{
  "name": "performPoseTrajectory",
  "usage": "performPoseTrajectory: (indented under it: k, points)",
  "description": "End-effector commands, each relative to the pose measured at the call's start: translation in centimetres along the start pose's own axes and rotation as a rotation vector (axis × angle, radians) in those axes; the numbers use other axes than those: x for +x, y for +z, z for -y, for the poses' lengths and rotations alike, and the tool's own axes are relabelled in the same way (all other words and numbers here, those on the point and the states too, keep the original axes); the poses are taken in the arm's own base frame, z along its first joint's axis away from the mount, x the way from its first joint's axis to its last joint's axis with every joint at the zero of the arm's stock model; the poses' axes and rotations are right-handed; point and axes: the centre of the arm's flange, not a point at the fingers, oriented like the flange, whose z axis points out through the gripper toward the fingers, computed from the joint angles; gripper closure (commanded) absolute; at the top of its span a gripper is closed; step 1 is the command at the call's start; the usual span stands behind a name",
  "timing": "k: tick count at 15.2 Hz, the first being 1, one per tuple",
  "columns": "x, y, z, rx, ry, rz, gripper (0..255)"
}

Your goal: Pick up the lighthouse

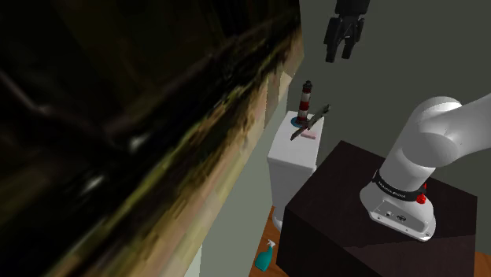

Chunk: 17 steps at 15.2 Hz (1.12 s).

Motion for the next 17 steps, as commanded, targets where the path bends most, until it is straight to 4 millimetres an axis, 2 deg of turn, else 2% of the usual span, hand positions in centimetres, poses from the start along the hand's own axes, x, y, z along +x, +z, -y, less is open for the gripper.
performPoseTrajectory:
  k: [1,17]
  points:
    - [0.0,0.0,0.0,0.0,0.0,0.0,0]
    - [11.8,8.3,-14.0,0.025,0.173,-0.126,0]
